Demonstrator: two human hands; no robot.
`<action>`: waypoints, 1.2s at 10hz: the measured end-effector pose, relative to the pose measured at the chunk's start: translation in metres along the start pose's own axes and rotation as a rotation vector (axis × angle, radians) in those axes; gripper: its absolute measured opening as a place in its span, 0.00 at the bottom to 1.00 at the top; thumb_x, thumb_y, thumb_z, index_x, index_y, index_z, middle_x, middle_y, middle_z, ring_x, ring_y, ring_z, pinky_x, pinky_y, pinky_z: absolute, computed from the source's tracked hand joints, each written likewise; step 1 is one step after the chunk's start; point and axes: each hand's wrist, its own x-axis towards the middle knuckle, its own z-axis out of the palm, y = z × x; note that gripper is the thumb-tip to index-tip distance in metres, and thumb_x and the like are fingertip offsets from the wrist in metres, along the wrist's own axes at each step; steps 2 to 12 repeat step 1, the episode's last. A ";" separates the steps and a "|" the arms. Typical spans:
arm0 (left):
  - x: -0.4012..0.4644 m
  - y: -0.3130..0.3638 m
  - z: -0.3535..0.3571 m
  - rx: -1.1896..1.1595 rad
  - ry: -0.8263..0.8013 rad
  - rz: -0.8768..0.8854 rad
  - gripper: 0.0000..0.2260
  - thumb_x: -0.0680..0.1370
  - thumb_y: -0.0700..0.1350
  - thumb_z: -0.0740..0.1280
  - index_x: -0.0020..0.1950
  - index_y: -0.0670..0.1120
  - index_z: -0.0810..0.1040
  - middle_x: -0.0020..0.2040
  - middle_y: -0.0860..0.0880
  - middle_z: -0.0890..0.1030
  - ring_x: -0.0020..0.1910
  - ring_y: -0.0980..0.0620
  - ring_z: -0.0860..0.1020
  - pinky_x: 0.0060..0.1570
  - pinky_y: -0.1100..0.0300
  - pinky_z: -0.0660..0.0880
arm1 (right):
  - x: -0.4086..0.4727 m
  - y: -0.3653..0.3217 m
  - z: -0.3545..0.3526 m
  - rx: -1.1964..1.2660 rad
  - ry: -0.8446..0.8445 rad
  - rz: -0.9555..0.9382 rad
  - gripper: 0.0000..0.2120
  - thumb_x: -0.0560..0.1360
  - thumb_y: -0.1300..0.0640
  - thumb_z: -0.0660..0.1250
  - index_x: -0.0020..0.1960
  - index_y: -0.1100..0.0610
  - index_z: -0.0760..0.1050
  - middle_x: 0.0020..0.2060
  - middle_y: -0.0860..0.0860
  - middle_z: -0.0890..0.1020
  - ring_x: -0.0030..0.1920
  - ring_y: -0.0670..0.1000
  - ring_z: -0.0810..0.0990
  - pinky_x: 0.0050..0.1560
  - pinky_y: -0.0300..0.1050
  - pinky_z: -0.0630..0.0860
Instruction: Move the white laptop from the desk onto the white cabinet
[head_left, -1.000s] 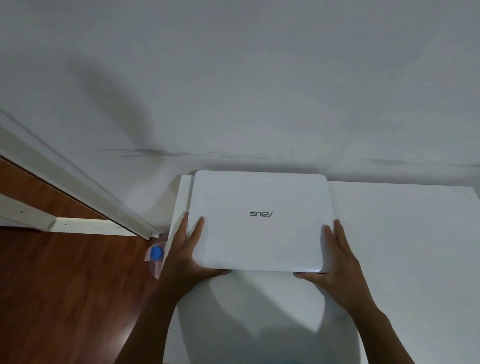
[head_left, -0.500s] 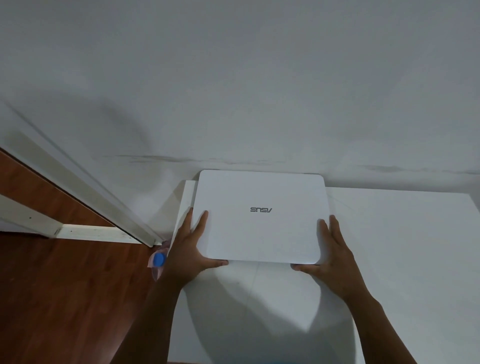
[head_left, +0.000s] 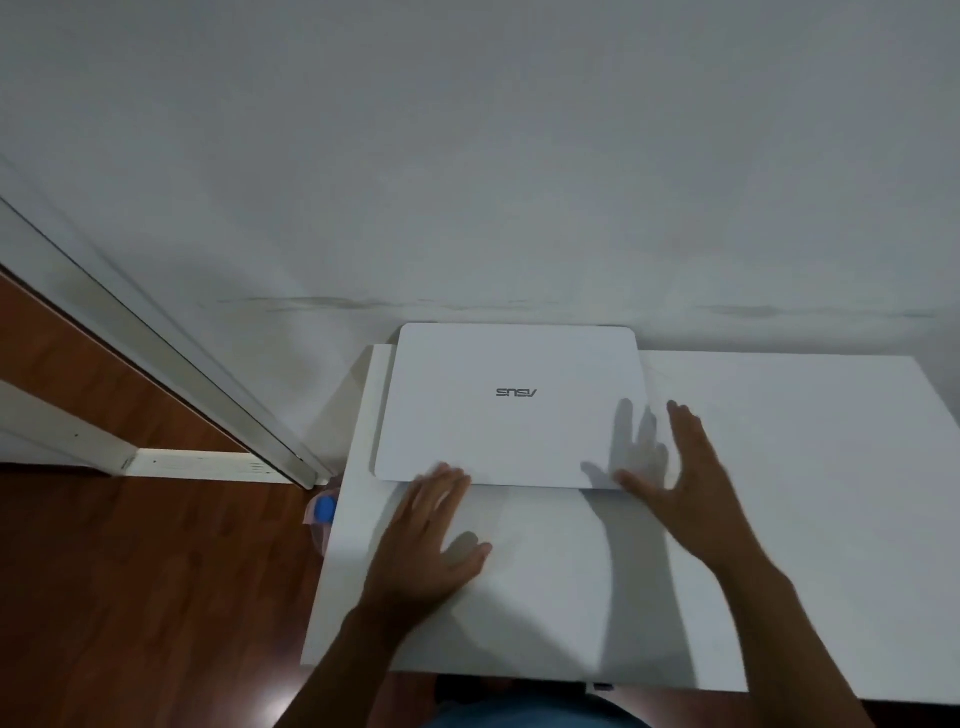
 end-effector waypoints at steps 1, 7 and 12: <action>-0.012 0.015 0.005 -0.031 -0.072 -0.019 0.33 0.75 0.56 0.68 0.77 0.47 0.63 0.79 0.52 0.61 0.79 0.56 0.54 0.75 0.61 0.52 | -0.007 -0.029 -0.048 0.184 0.119 -0.095 0.18 0.75 0.55 0.75 0.64 0.47 0.81 0.58 0.48 0.86 0.55 0.45 0.86 0.61 0.50 0.79; -0.012 0.015 0.005 -0.031 -0.072 -0.019 0.33 0.75 0.56 0.68 0.77 0.47 0.63 0.79 0.52 0.61 0.79 0.56 0.54 0.75 0.61 0.52 | -0.007 -0.029 -0.048 0.184 0.119 -0.095 0.18 0.75 0.55 0.75 0.64 0.47 0.81 0.58 0.48 0.86 0.55 0.45 0.86 0.61 0.50 0.79; -0.012 0.015 0.005 -0.031 -0.072 -0.019 0.33 0.75 0.56 0.68 0.77 0.47 0.63 0.79 0.52 0.61 0.79 0.56 0.54 0.75 0.61 0.52 | -0.007 -0.029 -0.048 0.184 0.119 -0.095 0.18 0.75 0.55 0.75 0.64 0.47 0.81 0.58 0.48 0.86 0.55 0.45 0.86 0.61 0.50 0.79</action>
